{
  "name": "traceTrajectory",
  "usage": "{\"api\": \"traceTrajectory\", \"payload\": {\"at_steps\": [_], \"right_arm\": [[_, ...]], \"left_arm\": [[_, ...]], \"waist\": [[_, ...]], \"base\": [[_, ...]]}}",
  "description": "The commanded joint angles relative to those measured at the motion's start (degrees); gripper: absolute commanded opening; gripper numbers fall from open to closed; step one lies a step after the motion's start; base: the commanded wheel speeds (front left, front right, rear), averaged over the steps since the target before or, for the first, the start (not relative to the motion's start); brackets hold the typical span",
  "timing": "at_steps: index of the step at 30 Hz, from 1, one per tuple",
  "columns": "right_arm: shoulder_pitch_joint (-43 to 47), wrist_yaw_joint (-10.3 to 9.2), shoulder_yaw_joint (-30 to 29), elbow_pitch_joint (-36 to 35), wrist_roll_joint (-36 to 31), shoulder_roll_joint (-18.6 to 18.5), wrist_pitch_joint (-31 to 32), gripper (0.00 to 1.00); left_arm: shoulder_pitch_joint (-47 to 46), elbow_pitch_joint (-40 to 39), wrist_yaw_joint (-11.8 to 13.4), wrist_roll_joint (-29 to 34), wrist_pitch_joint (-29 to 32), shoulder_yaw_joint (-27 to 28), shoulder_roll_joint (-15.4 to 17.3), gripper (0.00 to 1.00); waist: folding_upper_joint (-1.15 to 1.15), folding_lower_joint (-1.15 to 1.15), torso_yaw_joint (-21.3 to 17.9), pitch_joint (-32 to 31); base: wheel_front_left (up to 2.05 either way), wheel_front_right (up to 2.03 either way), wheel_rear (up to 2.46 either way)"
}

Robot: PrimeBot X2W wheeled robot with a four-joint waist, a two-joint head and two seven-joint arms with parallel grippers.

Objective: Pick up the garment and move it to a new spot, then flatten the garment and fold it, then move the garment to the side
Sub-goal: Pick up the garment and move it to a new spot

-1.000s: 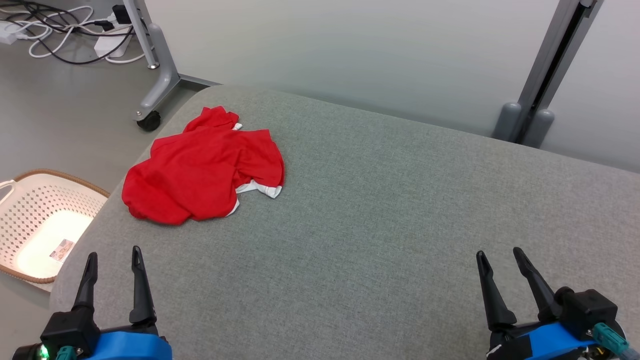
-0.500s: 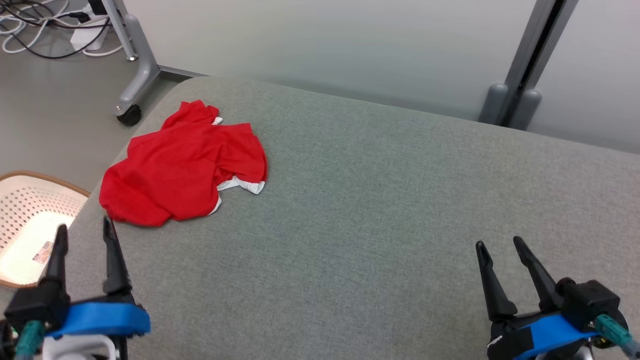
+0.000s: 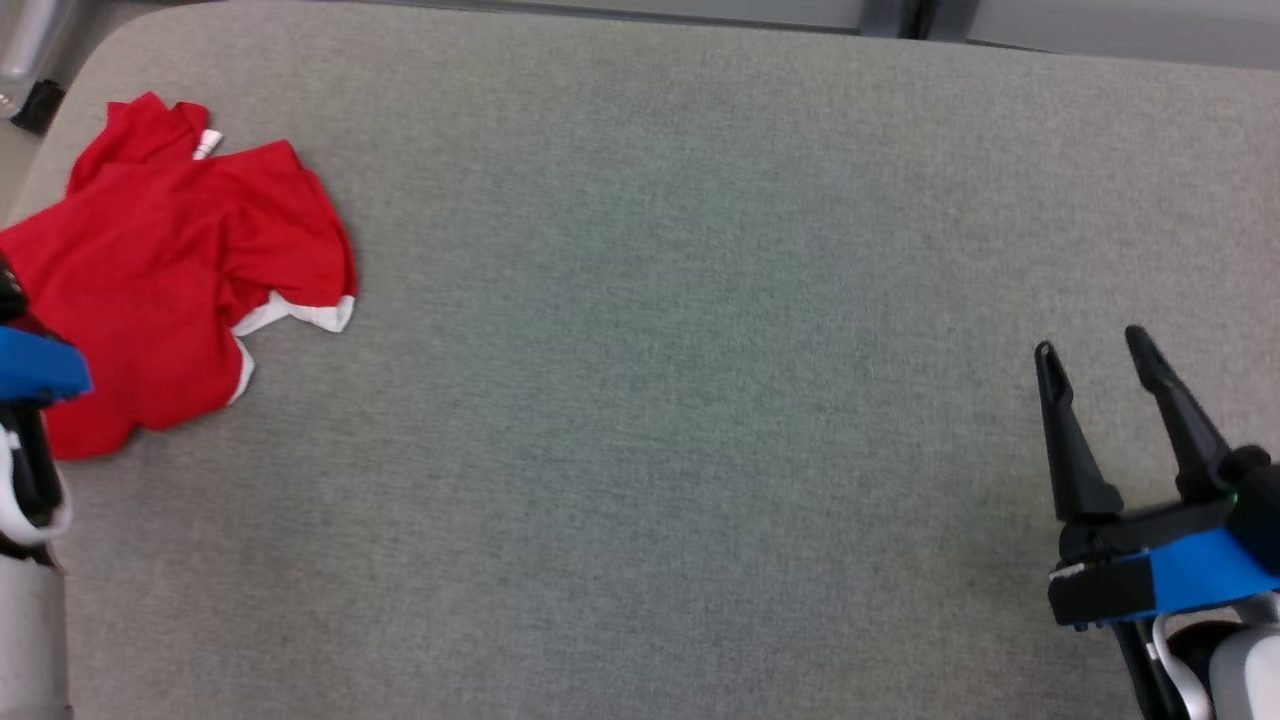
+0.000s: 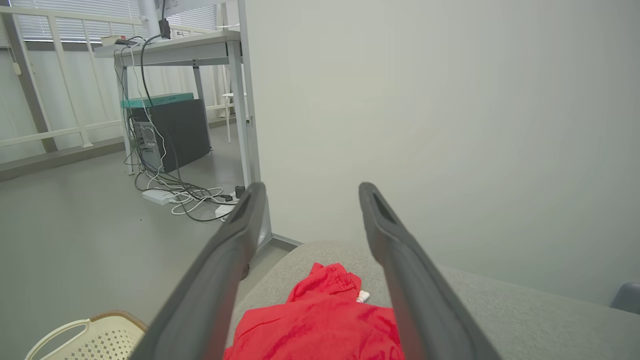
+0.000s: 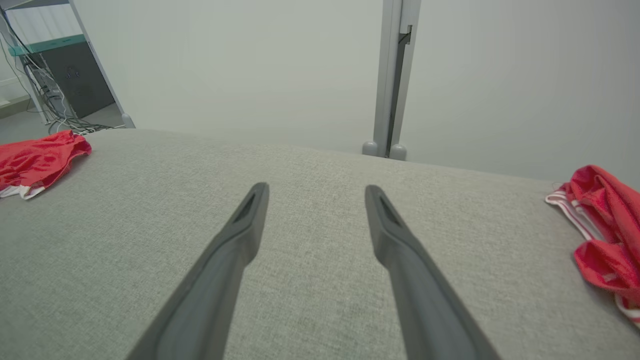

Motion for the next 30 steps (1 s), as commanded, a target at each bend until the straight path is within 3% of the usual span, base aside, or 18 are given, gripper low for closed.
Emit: {"api": "traceTrajectory", "payload": {"at_steps": [1, 5, 11, 27, 28, 30], "right_arm": [[-0.98, 0.02, -0.55, -1.1, -0.54, -0.61, 0.22, 1.0], [-2.34, 0.02, -1.79, -4.01, -0.7, -1.48, 1.3, 1.0], [-2.99, 0.01, -3.42, -6.72, -0.93, -1.86, 1.83, 1.0], [-3.59, 0.01, -3.68, -7.42, -1.15, -2.14, 2.15, 1.0], [-3.61, 0.01, -3.56, -7.35, -1.17, -2.08, 2.14, 1.0], [-3.79, 0.01, -3.21, -7.09, -1.12, -2.02, 2.1, 1.0]], "left_arm": [[-2.26, 1.78, -0.5, -0.3, 0.13, 0.33, 0.8, 1.0], [-8.24, 7.73, -1.97, -0.76, 1.27, 0.21, 3.19, 1.0], [-13.92, 18.46, -4.48, -2.09, 8.16, -1.28, 5.21, 1.0], [-16.83, 37.3, -9.16, -8.21, 29.12, -4.3, 1.71, 1.0], [-16.81, 37.73, -9.3, -8.31, 29.75, -4.46, 1.75, 0.91], [-17.04, 38.13, -9.37, -8.46, 29.48, -4.56, 1.94, 0.09]], "waist": [[0.0, -0.01, -0.08, 1.85], [0.0, -0.01, -2.01, 6.58], [0.0, -0.01, -3.54, 10.52], [0.0, -0.01, -2.83, 11.12], [0.0, -0.01, -2.88, 11.02], [0.0, -0.01, -3.07, 10.71]], "base": [[0.0, 0.0, 0.0], [0.0, 0.0, 0.0], [0.0, 0.0, 0.0], [0.0, 0.0, 0.0], [0.0, 0.0, 0.0], [0.0, 0.0, 0.0]]}}
